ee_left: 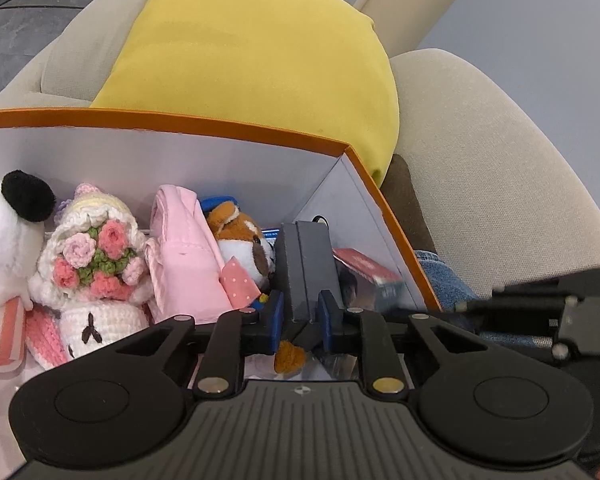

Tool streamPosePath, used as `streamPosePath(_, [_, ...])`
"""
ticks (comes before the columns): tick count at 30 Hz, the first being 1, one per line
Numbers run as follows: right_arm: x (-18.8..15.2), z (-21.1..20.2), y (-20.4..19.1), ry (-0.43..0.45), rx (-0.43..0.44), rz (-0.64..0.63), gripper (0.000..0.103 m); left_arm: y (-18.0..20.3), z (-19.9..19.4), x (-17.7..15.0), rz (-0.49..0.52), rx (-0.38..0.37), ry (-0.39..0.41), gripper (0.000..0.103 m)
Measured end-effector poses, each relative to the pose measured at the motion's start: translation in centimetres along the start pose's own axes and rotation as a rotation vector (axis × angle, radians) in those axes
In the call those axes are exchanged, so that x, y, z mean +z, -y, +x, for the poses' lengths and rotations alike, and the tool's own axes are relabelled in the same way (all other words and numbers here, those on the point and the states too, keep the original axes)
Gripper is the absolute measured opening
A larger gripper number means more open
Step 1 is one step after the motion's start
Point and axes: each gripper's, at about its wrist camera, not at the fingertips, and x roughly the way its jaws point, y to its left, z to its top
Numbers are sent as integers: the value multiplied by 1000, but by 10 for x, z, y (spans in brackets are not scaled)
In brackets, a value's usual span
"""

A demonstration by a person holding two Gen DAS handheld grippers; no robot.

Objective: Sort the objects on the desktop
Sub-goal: 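Lower the grey box into the orange box while right tool lowers the photo card box beside it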

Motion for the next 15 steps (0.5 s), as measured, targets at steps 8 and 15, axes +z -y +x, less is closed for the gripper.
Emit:
streamPosePath(8, [15, 18, 2, 39, -17, -67, 0, -9, 2, 2, -46, -23, -13, 15])
streamPosePath(15, [27, 33, 5, 95, -30, -145, 0, -14, 2, 3, -71, -30, -21, 11])
